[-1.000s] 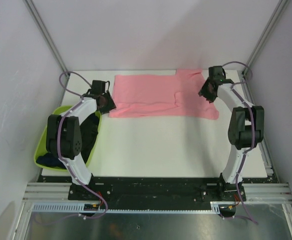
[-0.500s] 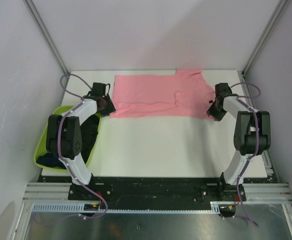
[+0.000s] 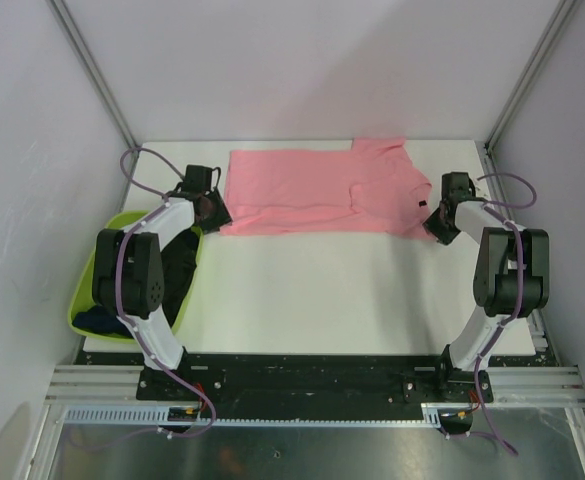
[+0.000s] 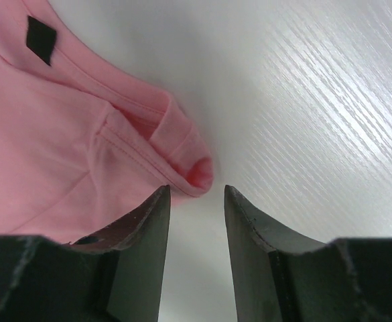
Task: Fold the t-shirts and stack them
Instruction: Fold the flattened tshirt in 1/3 of the way
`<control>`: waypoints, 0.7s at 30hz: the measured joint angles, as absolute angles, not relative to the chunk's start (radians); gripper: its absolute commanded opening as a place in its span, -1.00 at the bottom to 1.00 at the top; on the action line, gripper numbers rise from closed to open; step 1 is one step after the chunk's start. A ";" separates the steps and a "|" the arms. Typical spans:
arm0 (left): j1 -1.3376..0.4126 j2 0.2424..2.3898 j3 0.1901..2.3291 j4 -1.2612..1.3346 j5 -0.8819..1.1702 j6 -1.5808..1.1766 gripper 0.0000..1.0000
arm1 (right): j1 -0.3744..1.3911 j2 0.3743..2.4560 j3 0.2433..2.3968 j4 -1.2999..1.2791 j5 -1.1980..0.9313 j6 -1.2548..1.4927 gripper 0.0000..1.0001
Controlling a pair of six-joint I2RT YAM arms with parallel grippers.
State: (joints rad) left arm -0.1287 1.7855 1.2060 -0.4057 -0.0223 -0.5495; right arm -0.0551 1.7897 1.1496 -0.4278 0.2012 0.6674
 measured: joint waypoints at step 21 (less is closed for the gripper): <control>-0.149 1.829 1.187 -0.405 -0.056 -0.544 -0.13 | -0.124 1.792 1.148 -0.376 0.198 0.691 -1.00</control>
State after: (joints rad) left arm -0.1486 1.8294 1.1866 -0.4049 -0.0563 -0.5438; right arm -0.1242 1.7916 1.1484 -0.3756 0.1978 0.6910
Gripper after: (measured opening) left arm 0.434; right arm 0.009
